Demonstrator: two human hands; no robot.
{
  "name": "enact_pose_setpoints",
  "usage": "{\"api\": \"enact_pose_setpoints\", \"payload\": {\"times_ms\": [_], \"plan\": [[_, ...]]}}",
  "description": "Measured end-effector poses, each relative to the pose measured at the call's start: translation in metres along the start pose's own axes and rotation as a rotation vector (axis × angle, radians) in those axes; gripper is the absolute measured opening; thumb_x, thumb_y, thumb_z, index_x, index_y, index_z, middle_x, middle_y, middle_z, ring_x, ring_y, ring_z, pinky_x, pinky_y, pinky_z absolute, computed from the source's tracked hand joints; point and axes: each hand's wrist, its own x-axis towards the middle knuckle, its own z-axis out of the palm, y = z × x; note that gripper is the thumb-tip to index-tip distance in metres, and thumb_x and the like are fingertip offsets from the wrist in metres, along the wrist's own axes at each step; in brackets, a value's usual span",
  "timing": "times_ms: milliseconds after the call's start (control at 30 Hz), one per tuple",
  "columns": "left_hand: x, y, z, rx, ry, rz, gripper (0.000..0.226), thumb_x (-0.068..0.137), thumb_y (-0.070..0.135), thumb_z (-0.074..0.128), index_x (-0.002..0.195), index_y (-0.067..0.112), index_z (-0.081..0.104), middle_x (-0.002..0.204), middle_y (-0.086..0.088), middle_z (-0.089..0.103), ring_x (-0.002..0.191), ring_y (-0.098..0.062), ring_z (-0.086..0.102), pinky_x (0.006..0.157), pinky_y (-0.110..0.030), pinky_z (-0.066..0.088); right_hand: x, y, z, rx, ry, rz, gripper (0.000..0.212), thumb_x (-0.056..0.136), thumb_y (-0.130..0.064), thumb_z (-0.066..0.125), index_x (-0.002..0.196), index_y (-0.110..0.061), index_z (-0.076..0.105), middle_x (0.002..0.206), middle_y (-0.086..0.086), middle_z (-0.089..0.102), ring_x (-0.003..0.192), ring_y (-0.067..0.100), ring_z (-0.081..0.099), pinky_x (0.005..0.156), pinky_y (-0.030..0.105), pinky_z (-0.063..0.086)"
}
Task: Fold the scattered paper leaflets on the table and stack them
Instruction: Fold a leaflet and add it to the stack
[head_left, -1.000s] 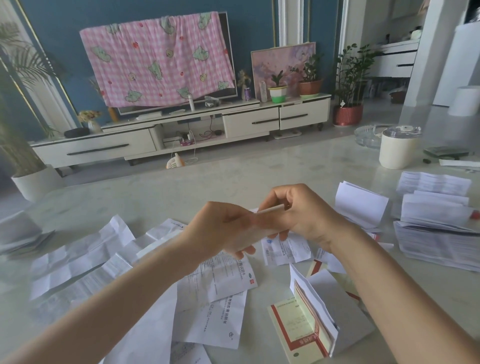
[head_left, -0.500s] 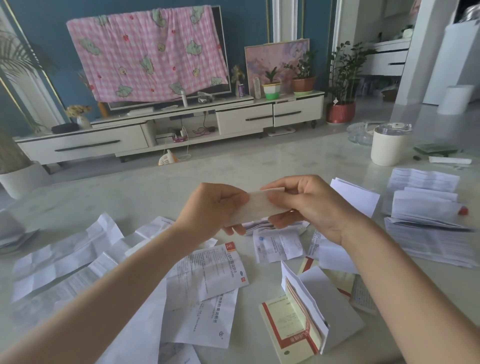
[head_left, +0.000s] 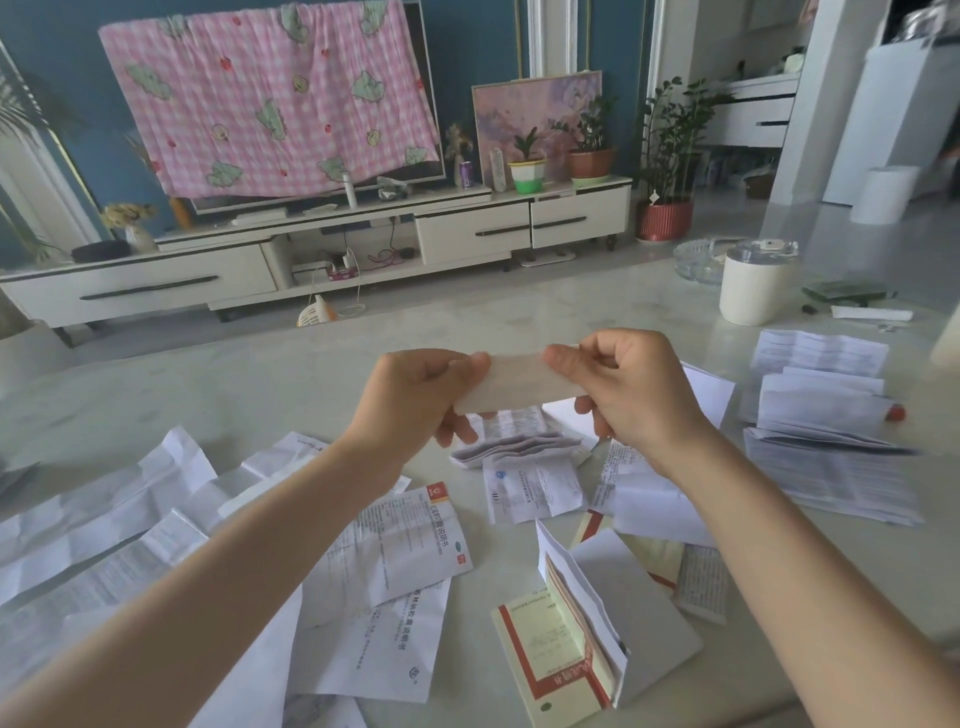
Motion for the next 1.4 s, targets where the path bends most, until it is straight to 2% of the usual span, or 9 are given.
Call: {"api": "enact_pose_setpoints", "payload": {"times_ms": [167, 267, 400, 600, 733, 833, 1000, 1200, 1400], "plan": [[0.008, 0.004, 0.010, -0.068, -0.085, -0.053, 0.018, 0.091, 0.007, 0.056, 0.075, 0.014, 0.061, 0.054, 0.006, 0.065, 0.046, -0.006, 0.061, 0.044, -0.014, 0.046, 0.004, 0.006, -0.012, -0.046, 0.122, -0.008, 0.027, 0.086, -0.027, 0.066, 0.073, -0.004, 0.061, 0.044, -0.007, 0.051, 0.047, 0.019, 0.056, 0.042, 0.035, 0.045], [0.012, 0.004, 0.017, -0.029, -0.065, -0.045, 0.025, 0.091, 0.007, 0.056, 0.067, 0.013, 0.056, 0.049, 0.006, 0.063, 0.043, -0.006, 0.059, 0.042, -0.013, 0.043, 0.006, 0.006, -0.022, 0.081, 0.062, 0.102, 0.016, 0.087, -0.022, 0.064, 0.083, -0.007, 0.065, 0.043, -0.005, 0.050, 0.038, 0.004, 0.052, 0.038, 0.020, 0.037], [0.017, 0.005, 0.028, -0.053, -0.107, -0.083, 0.018, 0.091, 0.010, 0.057, 0.074, 0.009, 0.060, 0.062, -0.003, 0.067, 0.046, -0.009, 0.061, 0.043, -0.014, 0.046, 0.006, 0.006, -0.039, 0.192, -0.047, 0.205, 0.006, 0.086, -0.015, 0.064, 0.090, -0.012, 0.067, 0.066, -0.003, 0.055, 0.038, 0.002, 0.047, 0.040, 0.012, 0.039], [0.021, 0.003, 0.035, -0.017, -0.073, -0.110, 0.016, 0.091, 0.012, 0.058, 0.092, -0.003, 0.062, 0.077, -0.011, 0.067, 0.047, -0.008, 0.059, 0.044, -0.015, 0.045, 0.011, 0.015, -0.043, -0.022, 0.023, 0.151, 0.022, 0.088, -0.029, 0.063, 0.078, -0.010, 0.062, 0.058, 0.001, 0.046, 0.044, 0.010, 0.042, 0.041, 0.014, 0.036], [0.018, 0.004, 0.036, -0.025, -0.117, -0.104, 0.014, 0.093, 0.016, 0.055, 0.084, 0.008, 0.063, 0.063, 0.001, 0.069, 0.050, -0.007, 0.058, 0.047, -0.016, 0.046, 0.012, 0.020, -0.039, -0.099, 0.040, 0.087, 0.026, 0.091, -0.022, 0.061, 0.069, -0.011, 0.053, 0.051, -0.005, 0.052, 0.035, 0.003, 0.048, 0.036, 0.015, 0.036], [0.022, 0.002, 0.034, 0.003, -0.065, -0.056, 0.022, 0.095, 0.019, 0.052, 0.078, 0.015, 0.065, 0.056, 0.002, 0.067, 0.047, -0.005, 0.056, 0.045, -0.014, 0.043, 0.013, 0.019, -0.034, -0.147, 0.065, 0.017, 0.026, 0.091, -0.023, 0.060, 0.069, -0.013, 0.049, 0.052, -0.004, 0.051, 0.037, 0.000, 0.050, 0.042, 0.016, 0.038], [0.036, -0.002, 0.029, 0.144, 0.040, 0.011, 0.026, 0.093, 0.018, 0.055, 0.070, 0.017, 0.066, 0.051, 0.000, 0.060, 0.041, -0.002, 0.049, 0.043, -0.012, 0.039, 0.011, 0.018, -0.025, -0.028, 0.135, 0.033, 0.019, 0.093, -0.022, 0.057, 0.083, -0.007, 0.061, 0.045, -0.001, 0.048, 0.033, 0.005, 0.041, 0.041, 0.021, 0.035], [0.052, -0.028, 0.012, 0.005, 0.139, -0.258, 0.012, 0.093, 0.019, 0.056, 0.083, 0.015, 0.062, 0.072, -0.001, 0.056, 0.061, -0.011, 0.052, 0.052, -0.018, 0.044, 0.013, 0.017, -0.036, 0.038, 0.168, 0.139, 0.018, 0.095, -0.017, 0.050, 0.086, -0.007, 0.062, 0.055, -0.001, 0.053, 0.032, 0.005, 0.041, 0.035, 0.016, 0.032], [0.054, -0.056, 0.007, -0.040, 0.189, -0.395, 0.008, 0.089, 0.016, 0.062, 0.083, 0.011, 0.063, 0.066, -0.004, 0.052, 0.053, -0.011, 0.048, 0.045, -0.015, 0.042, 0.009, 0.018, -0.020, -0.118, 0.054, 0.088, 0.024, 0.093, -0.019, 0.051, 0.085, 0.002, 0.061, 0.053, -0.003, 0.055, 0.034, 0.005, 0.044, 0.038, 0.015, 0.034]]}}
